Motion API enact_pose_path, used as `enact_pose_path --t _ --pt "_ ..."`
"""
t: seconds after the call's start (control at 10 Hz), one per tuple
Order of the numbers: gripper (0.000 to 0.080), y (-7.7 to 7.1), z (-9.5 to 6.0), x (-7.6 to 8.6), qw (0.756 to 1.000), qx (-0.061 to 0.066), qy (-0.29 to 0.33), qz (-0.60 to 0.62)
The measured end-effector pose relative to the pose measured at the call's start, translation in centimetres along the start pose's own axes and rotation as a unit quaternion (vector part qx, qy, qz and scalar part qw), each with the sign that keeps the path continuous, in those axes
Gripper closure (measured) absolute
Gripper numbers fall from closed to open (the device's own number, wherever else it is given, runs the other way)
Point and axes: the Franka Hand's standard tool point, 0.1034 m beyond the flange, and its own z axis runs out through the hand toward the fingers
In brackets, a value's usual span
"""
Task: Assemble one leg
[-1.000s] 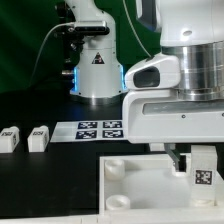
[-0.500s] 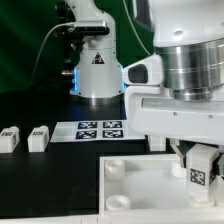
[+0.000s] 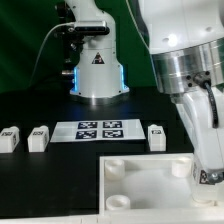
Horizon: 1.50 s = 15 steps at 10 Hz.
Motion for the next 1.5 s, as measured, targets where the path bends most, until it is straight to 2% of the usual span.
enact_pose_path --t 0.1,0.2,0.3,0.4,0.5,0.6,0.7,0.9,1.0,1.1,1.2,1.3,1.4,1.5 --pt "0.0417 0.0 0.0 0.2 1.000 0.000 0.001 -0.012" --pt "0.0282 0.0 0.0 0.2 0.999 0.000 0.001 -0.034" --pt "0.0282 0.0 0.1 0.2 0.999 -0.002 0.001 -0.048" --pt "0.0180 0.2 0.1 0.3 0.994 -0.009 0.000 -0.105" --pt "0.0180 0.2 0.0 0.6 0.976 -0.015 0.003 -0.217" --pt "0.0154 0.2 -0.1 0.8 0.953 -0.026 0.004 -0.301" --pt "0.0154 0.3 -0.1 0.5 0.925 -0.030 0.014 -0.378" --pt "0.0150 0.3 0.0 0.6 0.890 -0.032 0.013 -0.455" --pt "0.0150 0.3 0.0 0.7 0.862 -0.037 0.012 -0.506" --pt "0.0150 0.2 -0.4 0.9 0.816 -0.068 0.019 -0.574" --pt "0.0150 -0.5 -0.9 1.1 0.745 -0.076 0.029 -0.662" --pt "0.0150 -0.6 -1.0 1.3 0.703 -0.078 0.026 -0.707" --pt "0.0150 -0.6 -0.9 1.3 0.698 -0.077 0.025 -0.711" --pt "0.0150 -0.6 -0.9 1.3 0.709 -0.077 0.026 -0.701"
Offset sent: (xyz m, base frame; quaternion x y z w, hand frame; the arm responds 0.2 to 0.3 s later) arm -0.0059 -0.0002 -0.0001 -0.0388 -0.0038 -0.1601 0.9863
